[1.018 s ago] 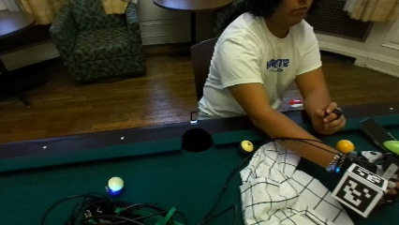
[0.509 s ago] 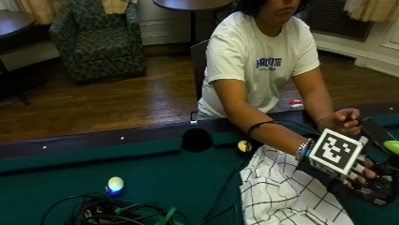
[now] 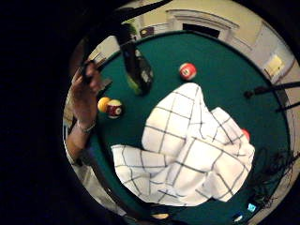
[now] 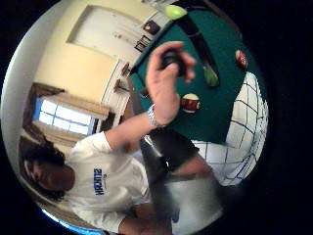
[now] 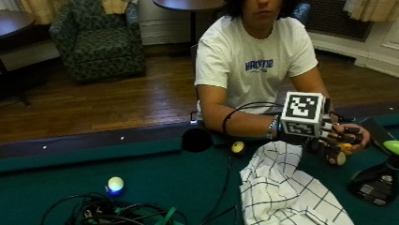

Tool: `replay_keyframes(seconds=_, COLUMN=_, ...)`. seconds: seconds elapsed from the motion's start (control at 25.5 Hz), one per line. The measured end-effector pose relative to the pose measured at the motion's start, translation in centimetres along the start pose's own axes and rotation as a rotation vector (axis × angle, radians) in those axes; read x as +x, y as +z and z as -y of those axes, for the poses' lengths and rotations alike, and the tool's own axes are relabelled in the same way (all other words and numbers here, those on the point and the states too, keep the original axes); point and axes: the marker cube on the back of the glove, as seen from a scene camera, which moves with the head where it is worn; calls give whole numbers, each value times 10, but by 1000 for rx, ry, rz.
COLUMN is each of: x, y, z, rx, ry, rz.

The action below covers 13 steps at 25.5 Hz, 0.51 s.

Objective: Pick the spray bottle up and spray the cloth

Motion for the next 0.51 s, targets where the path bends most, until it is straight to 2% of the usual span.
replay_keyframes(seconds=0.2, x=-27, y=-13, z=-9, rx=-15, ry=-72, rz=-75)
replay_keyframes(seconds=0.51, x=-49, y=-14, z=-15, rx=-70, ry=-103, rz=-170)
